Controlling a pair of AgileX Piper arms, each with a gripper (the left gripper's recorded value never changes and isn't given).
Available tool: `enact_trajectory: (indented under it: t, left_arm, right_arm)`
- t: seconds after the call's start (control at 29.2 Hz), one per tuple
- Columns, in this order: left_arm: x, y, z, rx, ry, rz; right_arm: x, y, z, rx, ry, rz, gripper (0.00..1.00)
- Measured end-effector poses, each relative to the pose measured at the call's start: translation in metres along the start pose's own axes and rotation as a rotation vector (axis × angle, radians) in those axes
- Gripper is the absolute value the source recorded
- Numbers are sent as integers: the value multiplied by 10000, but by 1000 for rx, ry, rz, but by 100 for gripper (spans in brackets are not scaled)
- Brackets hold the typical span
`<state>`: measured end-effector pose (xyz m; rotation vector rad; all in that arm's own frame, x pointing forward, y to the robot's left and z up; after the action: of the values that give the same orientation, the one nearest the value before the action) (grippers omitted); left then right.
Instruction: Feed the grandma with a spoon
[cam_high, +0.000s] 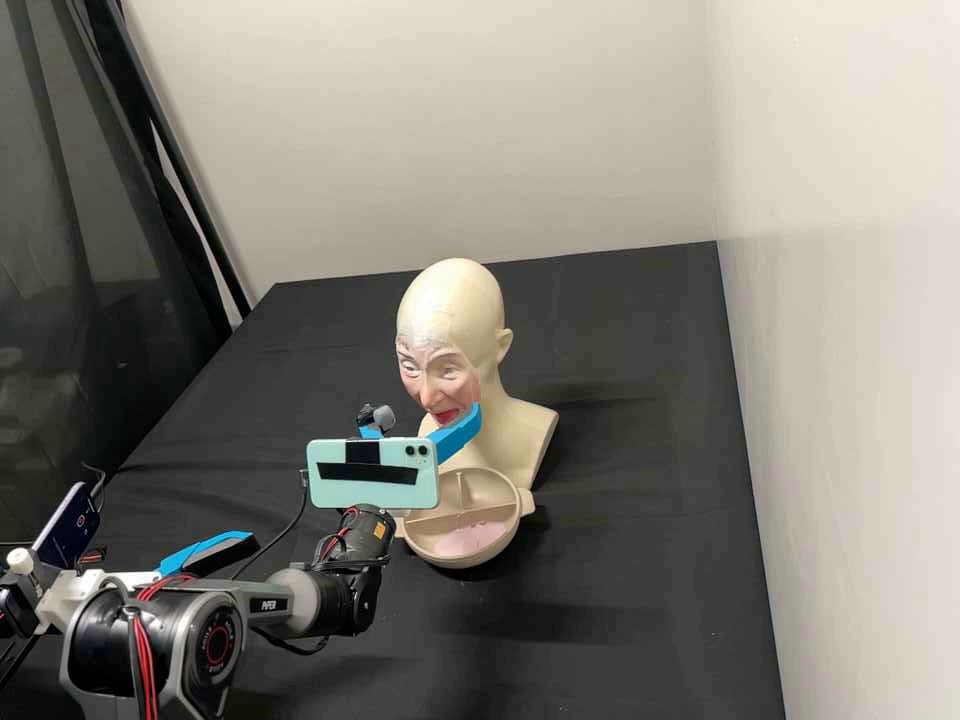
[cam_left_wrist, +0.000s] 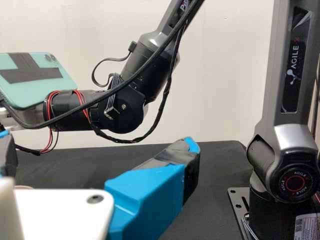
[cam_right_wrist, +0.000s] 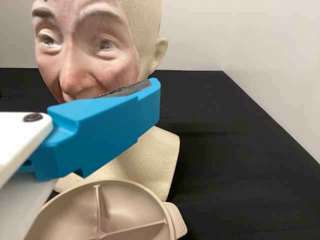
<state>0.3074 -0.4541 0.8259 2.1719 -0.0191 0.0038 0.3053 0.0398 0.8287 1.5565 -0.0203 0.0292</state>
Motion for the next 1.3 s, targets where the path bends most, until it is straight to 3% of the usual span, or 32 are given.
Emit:
enact_trajectory:
  t: [0.65, 0.72, 0.86, 0.96, 1.06, 1.3]
  left_arm:
    - [-32, -37, -29, 0, 10, -15]
    - [-83, -70, -92, -3, 32, -30]
    - [-189, -115, -228, -49, 83, -50]
    - [-254, -106, -326, -72, 114, -49]
    - [-299, -104, -424, -66, 140, -52]
    - [-373, -99, -639, -85, 220, -48]
  right_arm:
    - [0, 0, 0, 0, 0, 0, 100]
    - [0, 0, 0, 0, 0, 0, 100]
    - [0, 0, 0, 0, 0, 0, 100]
    - [0, 0, 0, 0, 0, 0, 100]
    - [0, 0, 0, 0, 0, 0, 100]
    - [0, 0, 0, 0, 0, 0, 100]
